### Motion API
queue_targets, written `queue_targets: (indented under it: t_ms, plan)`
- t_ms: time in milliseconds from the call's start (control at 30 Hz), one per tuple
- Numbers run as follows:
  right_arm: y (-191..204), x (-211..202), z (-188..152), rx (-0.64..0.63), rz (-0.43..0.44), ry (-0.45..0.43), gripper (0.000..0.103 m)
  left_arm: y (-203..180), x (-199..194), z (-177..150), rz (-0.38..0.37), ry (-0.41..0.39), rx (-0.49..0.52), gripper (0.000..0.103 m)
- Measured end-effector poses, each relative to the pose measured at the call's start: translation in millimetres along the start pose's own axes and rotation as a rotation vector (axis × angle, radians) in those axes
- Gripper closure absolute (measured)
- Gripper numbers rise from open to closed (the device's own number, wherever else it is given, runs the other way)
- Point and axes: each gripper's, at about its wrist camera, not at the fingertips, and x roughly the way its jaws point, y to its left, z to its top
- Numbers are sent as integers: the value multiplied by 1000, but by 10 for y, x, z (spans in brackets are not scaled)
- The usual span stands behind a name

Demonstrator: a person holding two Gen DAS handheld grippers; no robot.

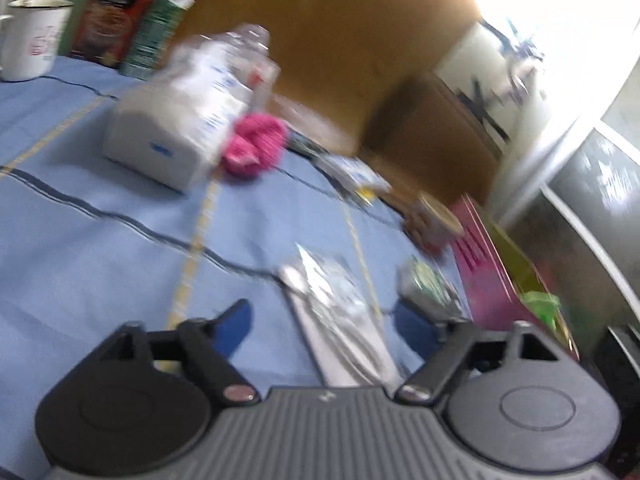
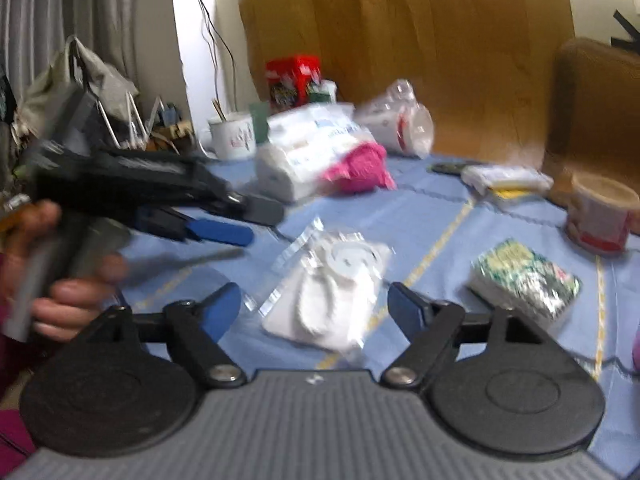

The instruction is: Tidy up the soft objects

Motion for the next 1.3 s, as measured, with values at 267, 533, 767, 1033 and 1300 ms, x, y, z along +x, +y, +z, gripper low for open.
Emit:
queue_targets:
  t_ms: [267, 533, 767, 1033, 1300]
  plan:
    - [233, 174, -59, -97, -55, 20, 48, -265, 215, -153, 76, 10, 121, 46]
    - [198, -55, -49, -109, -109, -109, 55, -374, -3, -39, 28, -79, 91, 52]
    - [112, -389, 49, -135, -251, -258, 55, -928, 63, 248, -64, -120, 221, 52]
    - [-424, -986, -13, -23, -505, -348, 55, -1910, 738, 327, -228, -54, 421, 52]
    - [-1122, -1390, -265, 112, -715, -360, 55, -2784, 1540, 114, -308, 31, 570, 52]
